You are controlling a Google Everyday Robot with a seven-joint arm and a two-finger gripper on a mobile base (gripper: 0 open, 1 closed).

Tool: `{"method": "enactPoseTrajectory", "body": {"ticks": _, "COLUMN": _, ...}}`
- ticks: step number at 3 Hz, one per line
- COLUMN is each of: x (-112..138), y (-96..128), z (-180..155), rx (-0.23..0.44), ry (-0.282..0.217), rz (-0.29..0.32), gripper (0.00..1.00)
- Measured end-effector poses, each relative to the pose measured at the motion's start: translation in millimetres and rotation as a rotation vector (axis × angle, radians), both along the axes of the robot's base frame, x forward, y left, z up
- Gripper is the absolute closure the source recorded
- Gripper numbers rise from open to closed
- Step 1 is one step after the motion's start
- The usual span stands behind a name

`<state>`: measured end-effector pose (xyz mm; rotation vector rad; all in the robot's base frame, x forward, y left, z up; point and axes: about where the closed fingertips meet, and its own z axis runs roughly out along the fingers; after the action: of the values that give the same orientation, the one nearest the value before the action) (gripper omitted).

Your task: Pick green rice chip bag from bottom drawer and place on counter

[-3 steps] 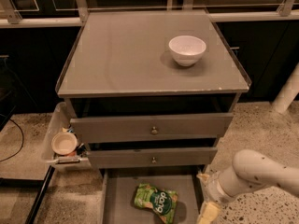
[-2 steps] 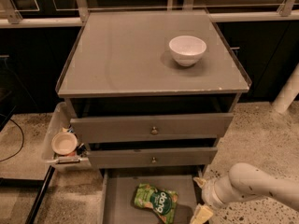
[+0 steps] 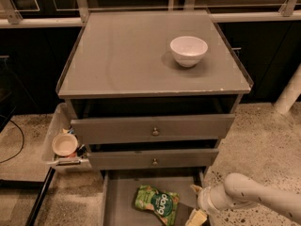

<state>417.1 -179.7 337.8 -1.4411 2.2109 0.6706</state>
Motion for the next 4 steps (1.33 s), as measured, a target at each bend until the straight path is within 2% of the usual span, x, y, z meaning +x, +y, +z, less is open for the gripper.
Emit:
{"method": "enactPoseTrajectory", "body": {"ticks": 1, "x": 0.0, "y": 0.0, "z": 0.0, "rx": 0.000, "ry": 0.000, "rz": 0.000, "gripper": 0.00}}
{"method": "enactPoseTrajectory", "body": {"ticks": 2, "x": 14.3, "y": 10.8, "z": -18.3, "rx": 0.034, "ry": -0.022, "rz": 0.011, "gripper": 0.00}}
{"method": "enactPoseTrajectory", "body": {"ticks": 3, "x": 39.9, "y": 26.8, "z": -35.7, "rx": 0.016, "ry": -0.131, "rz": 0.075, "gripper": 0.00}}
{"method": "enactPoseTrajectory", "body": {"ticks": 4, "x": 84.0, "y": 37.2, "z": -71.9, "rx": 0.053, "ry": -0.236, "rz": 0.078, "gripper": 0.00}}
